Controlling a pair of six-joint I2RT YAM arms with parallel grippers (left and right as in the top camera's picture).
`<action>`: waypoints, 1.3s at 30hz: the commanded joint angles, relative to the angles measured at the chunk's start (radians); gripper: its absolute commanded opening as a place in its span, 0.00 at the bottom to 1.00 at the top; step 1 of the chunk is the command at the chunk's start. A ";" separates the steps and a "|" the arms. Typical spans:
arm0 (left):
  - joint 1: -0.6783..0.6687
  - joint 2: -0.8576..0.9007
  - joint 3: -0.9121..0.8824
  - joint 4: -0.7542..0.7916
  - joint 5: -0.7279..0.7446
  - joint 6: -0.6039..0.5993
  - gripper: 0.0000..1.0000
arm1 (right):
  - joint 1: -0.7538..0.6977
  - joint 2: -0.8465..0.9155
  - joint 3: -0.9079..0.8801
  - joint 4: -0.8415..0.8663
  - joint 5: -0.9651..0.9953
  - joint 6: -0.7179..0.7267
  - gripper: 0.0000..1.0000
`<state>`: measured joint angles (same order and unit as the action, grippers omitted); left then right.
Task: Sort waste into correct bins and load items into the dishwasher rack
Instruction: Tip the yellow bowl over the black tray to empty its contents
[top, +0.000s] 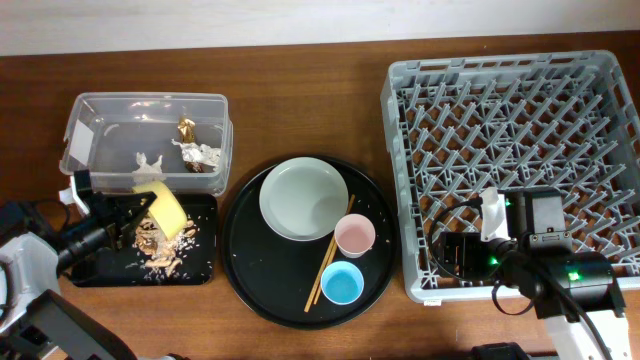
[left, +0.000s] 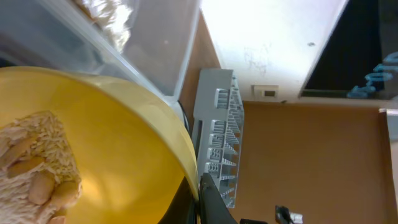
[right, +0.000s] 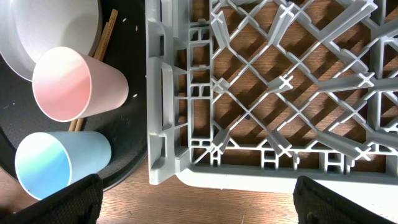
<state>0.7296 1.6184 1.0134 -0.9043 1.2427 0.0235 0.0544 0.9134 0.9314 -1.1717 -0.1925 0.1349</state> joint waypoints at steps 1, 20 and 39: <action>0.006 0.006 0.015 -0.001 -0.016 0.028 0.00 | 0.005 -0.003 0.019 0.000 0.009 0.005 0.99; 0.013 0.006 0.015 -0.018 0.306 0.277 0.00 | 0.005 -0.003 0.019 -0.004 0.009 0.005 0.99; 0.013 0.006 0.015 -0.014 0.295 0.303 0.00 | 0.005 0.010 0.019 -0.007 0.009 0.005 0.99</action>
<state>0.7364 1.6199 1.0134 -0.9169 1.5116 0.3000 0.0544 0.9134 0.9314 -1.1763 -0.1925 0.1345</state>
